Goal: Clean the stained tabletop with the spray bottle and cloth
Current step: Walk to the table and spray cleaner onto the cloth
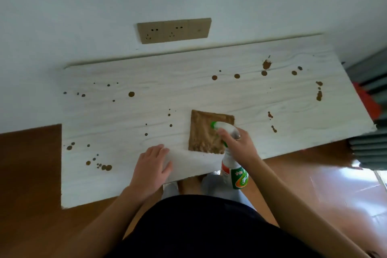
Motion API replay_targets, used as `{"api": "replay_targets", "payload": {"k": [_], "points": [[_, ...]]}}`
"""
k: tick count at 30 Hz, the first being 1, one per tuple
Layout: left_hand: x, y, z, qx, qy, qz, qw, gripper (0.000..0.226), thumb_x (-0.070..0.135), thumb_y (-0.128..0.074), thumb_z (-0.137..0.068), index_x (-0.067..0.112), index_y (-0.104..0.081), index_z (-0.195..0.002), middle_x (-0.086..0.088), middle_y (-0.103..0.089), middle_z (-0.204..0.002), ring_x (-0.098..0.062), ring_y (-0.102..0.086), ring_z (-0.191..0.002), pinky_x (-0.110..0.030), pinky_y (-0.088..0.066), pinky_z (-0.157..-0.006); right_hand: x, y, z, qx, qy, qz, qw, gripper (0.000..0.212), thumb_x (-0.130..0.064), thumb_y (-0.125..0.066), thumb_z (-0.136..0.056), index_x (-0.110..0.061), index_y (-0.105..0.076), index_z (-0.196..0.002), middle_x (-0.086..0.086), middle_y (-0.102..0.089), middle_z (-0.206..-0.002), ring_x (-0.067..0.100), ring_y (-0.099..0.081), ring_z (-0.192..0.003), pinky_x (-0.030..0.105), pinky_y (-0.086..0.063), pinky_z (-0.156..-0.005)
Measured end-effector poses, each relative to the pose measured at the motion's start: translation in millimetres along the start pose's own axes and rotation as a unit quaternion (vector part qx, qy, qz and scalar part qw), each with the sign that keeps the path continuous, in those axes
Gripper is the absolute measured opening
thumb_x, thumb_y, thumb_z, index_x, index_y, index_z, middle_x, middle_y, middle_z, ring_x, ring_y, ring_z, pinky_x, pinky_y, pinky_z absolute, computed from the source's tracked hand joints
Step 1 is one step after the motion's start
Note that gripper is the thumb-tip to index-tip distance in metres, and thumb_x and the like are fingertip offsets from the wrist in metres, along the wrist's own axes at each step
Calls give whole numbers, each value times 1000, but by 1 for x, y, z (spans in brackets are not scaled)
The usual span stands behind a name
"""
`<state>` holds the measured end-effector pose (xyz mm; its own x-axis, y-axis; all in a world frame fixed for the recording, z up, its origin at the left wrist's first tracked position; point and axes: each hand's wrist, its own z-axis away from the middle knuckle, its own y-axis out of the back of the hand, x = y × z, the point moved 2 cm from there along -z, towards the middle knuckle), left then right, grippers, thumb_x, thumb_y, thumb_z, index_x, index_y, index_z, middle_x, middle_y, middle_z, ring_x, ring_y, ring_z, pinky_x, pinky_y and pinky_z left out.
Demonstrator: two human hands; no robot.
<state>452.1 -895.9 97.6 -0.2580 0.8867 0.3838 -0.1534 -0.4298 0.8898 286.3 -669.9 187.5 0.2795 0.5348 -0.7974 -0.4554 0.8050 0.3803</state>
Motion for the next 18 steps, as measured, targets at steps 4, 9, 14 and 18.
{"api": "replay_targets", "payload": {"k": [4,9,14,18], "points": [[-11,-18,8,-56,-72,-40,995,45,44,-69,-84,17,-61,-120,-11,-60,-138,-32,-62,-126,-45,-57,-91,11,-4,21,52,-36,-44,997,30,-47,-68,-91,-19,-74,-81,4,-73,-71,12,-67,-65,26,-55,-63],[-21,-23,16,-95,-91,-111,985,54,55,-48,-87,17,-71,-117,-13,-67,-134,-30,-69,-119,-41,-61,-83,16,-4,35,75,-47,-113,990,37,-42,-68,-92,-5,-73,-94,21,-72,-82,23,-68,-64,29,-57,-59],[-23,-26,14,-105,-88,-127,982,52,52,-53,-87,14,-69,-120,-14,-65,-136,-31,-68,-120,-42,-61,-84,17,-2,41,96,-50,-126,986,35,-40,-68,-93,-6,-71,-95,18,-72,-80,23,-69,-60,27,-56,-55],[-17,-28,17,-88,-71,-113,987,57,49,-40,-90,13,-65,-127,-15,-58,-145,-32,-61,-130,-44,-57,-93,24,-1,43,108,-64,-107,986,33,-41,-68,-93,-8,-67,-90,16,-67,-71,19,-62,-54,31,-54,-56]]}}
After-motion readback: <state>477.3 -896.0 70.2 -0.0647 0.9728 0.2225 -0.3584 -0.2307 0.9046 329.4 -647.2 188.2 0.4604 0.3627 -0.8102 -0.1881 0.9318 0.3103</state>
